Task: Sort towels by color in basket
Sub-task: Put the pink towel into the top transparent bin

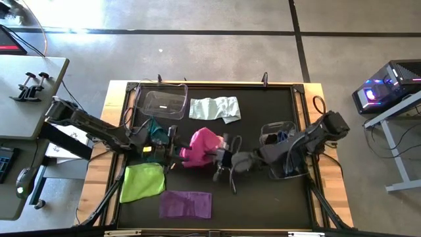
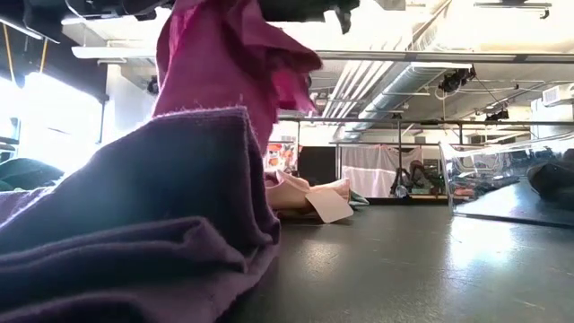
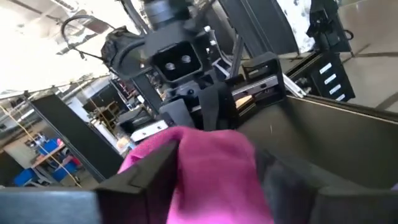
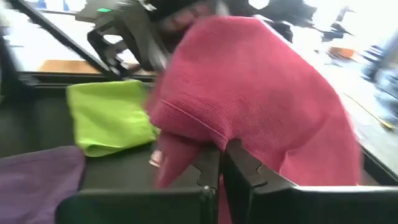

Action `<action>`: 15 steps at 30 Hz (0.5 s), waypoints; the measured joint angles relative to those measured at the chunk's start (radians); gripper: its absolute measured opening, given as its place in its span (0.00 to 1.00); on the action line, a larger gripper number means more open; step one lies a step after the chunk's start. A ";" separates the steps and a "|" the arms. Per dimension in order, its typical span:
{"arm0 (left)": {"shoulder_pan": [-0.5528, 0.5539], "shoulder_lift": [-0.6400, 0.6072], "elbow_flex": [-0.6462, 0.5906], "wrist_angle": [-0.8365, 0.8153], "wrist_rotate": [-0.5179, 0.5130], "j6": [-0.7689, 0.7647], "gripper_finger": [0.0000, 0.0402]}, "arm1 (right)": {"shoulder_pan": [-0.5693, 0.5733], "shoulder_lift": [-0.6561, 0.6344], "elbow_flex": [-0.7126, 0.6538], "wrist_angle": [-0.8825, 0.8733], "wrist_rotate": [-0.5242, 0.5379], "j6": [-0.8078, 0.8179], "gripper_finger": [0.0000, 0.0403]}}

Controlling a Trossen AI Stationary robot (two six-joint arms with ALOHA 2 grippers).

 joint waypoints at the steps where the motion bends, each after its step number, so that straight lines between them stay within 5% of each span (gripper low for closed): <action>1: 0.000 0.012 0.005 0.004 0.000 0.017 0.54 | -0.018 0.000 0.000 0.019 -0.065 -0.030 0.01; 8: -0.001 0.094 0.021 0.003 -0.156 0.136 0.67 | -0.116 0.001 -0.001 0.072 -0.511 -0.143 0.01; 15: -0.017 0.167 0.022 -0.022 -0.218 0.095 0.69 | -0.171 0.002 -0.002 0.068 -0.624 -0.157 0.01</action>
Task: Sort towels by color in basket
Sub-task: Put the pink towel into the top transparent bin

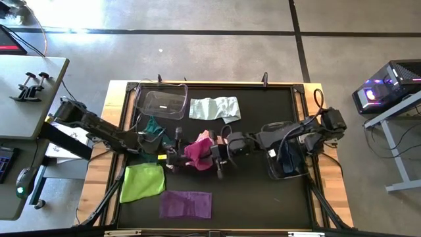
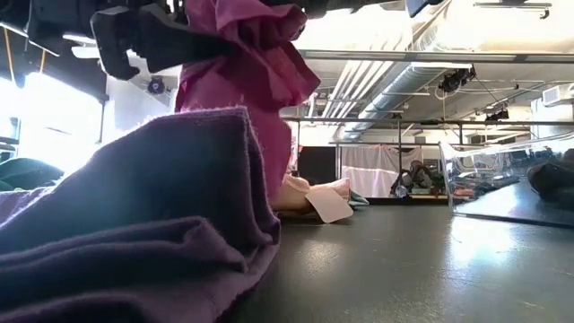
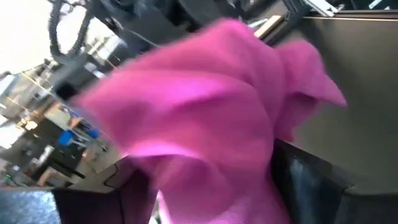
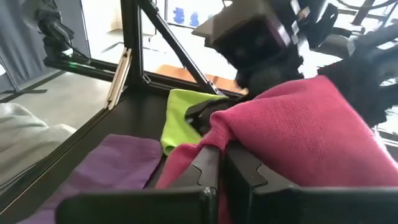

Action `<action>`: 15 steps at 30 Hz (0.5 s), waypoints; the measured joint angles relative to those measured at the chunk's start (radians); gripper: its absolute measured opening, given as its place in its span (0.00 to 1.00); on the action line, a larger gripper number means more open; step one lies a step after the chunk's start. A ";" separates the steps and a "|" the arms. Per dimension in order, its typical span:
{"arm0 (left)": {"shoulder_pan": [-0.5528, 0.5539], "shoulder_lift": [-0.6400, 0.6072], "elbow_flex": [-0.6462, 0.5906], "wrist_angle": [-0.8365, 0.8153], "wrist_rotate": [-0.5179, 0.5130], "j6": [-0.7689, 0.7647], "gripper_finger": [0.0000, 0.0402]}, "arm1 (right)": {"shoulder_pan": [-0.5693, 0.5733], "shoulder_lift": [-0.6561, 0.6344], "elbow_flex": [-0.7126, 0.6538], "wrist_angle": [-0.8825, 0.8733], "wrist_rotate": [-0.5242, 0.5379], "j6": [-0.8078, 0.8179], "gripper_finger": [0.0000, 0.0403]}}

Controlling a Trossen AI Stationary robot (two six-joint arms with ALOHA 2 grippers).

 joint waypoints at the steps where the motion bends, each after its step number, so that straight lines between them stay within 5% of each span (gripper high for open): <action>1: -0.003 0.009 0.000 0.000 -0.002 -0.018 0.69 | -0.008 0.000 0.000 0.004 -0.001 0.001 0.01; 10: -0.008 0.060 0.000 0.031 -0.009 -0.191 0.66 | -0.055 0.000 0.000 0.008 -0.001 0.011 0.01; 15: -0.009 0.060 0.000 0.029 -0.029 -0.205 0.50 | -0.056 0.000 0.000 -0.014 0.002 0.020 0.02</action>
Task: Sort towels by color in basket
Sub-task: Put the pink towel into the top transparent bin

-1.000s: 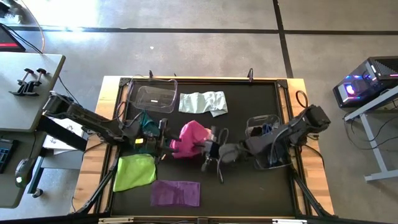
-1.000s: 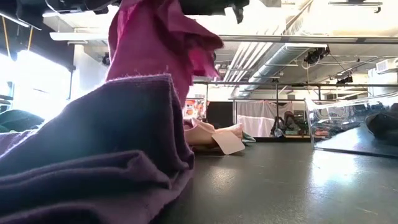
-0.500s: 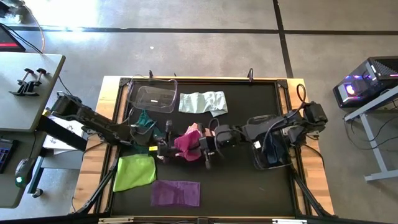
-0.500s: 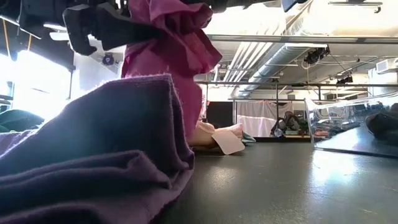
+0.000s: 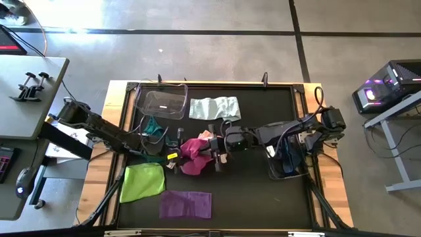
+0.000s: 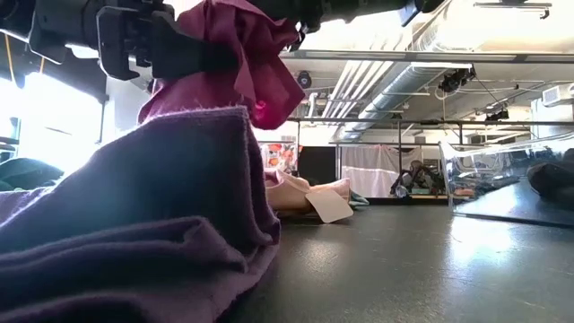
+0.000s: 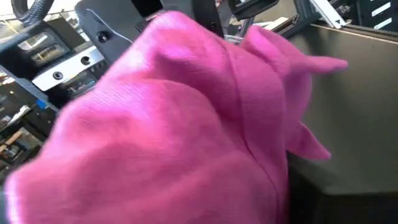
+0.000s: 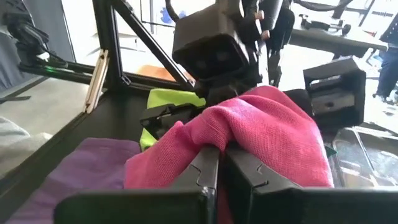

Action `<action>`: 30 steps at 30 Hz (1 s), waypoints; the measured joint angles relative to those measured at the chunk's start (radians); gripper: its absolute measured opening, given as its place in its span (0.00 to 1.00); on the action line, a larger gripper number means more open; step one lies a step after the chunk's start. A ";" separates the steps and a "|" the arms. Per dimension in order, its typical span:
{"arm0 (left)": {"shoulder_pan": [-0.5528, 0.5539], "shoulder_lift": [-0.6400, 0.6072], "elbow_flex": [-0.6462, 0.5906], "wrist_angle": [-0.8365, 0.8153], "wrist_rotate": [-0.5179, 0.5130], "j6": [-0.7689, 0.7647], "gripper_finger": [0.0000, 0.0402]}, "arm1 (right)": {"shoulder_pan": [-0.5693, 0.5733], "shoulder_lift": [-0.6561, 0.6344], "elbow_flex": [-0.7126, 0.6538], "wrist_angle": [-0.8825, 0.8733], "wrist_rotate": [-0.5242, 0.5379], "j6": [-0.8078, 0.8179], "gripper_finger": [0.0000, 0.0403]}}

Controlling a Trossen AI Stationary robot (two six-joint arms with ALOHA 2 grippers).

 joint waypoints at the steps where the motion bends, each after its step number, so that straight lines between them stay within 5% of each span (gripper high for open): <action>1: 0.000 0.000 0.000 -0.001 -0.002 -0.001 0.44 | 0.000 0.000 0.000 -0.006 0.002 0.009 0.03; 8: -0.003 -0.005 -0.001 -0.024 -0.024 -0.069 0.03 | 0.001 -0.016 0.000 -0.116 0.039 0.117 0.19; 13: -0.025 -0.075 -0.001 -0.065 -0.199 -0.048 0.04 | 0.031 -0.094 0.000 -0.389 0.217 0.268 0.29; 21: 0.011 -0.323 0.053 -0.293 -0.466 0.042 0.01 | 0.173 -0.156 0.000 -0.657 0.570 0.443 0.30; 30: 0.367 -0.418 0.328 -0.821 -0.530 0.072 0.00 | 0.305 -0.102 0.000 -0.742 0.789 0.550 0.30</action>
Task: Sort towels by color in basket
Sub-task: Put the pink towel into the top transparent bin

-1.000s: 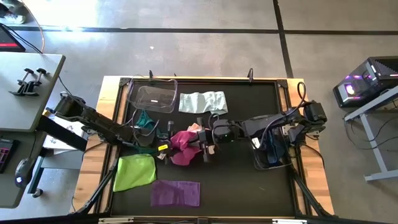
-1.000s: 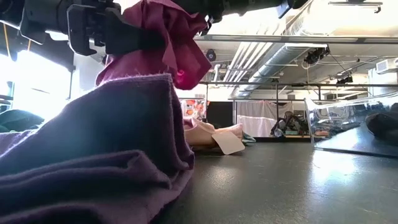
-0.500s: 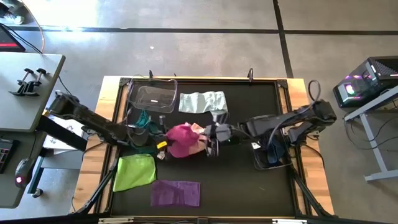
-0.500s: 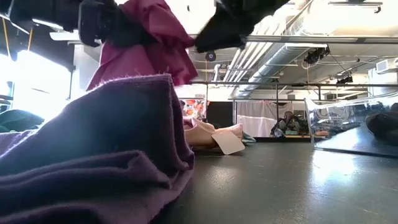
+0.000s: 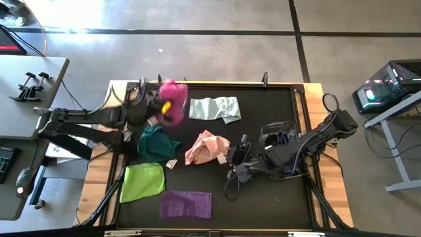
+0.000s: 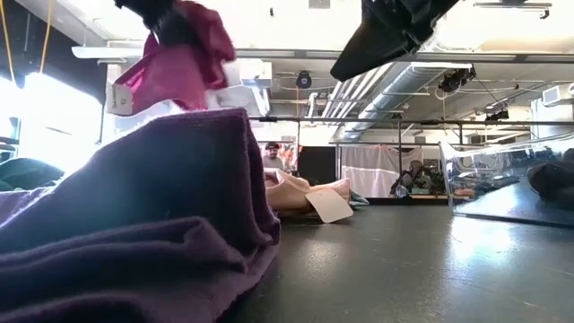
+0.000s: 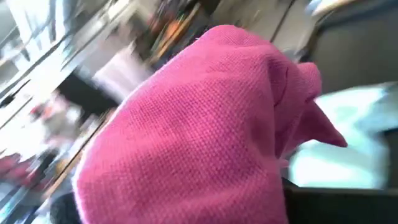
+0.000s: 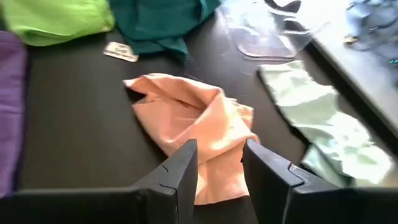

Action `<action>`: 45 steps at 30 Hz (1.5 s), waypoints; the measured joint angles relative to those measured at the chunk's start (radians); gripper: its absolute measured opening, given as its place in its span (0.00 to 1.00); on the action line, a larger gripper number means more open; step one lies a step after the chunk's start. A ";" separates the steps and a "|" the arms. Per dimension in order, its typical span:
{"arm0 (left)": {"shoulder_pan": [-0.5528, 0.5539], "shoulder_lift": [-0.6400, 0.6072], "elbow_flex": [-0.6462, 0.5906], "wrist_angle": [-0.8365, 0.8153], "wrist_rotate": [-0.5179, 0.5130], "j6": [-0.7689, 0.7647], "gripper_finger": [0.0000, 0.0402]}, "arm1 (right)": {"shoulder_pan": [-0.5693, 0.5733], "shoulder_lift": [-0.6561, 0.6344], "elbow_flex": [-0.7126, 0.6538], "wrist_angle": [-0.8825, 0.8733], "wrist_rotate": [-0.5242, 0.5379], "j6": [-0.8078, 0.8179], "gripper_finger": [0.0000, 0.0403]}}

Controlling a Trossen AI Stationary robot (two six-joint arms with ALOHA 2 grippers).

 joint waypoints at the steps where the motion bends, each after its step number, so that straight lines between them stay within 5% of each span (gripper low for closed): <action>1: 0.057 0.004 0.008 -0.014 0.023 0.007 0.00 | 0.009 0.009 0.000 0.000 0.026 0.003 0.30; 9: 0.533 0.076 -0.020 -0.078 0.279 -0.074 0.01 | 0.045 0.041 0.000 -0.006 0.097 0.018 0.30; 15: 0.713 0.207 -0.020 -0.125 0.388 -0.277 0.07 | 0.045 0.041 0.000 -0.008 0.097 0.018 0.30; 27: 0.739 0.296 0.066 -0.309 0.450 -0.342 0.41 | 0.040 0.041 0.000 -0.011 0.098 0.018 0.30; 35: 0.710 0.258 0.214 -0.412 0.449 -0.350 0.43 | 0.034 0.041 0.000 -0.010 0.098 0.021 0.30; 45: 0.774 0.341 0.210 -0.435 0.447 -0.275 0.40 | 0.034 0.041 0.000 -0.006 0.098 0.022 0.30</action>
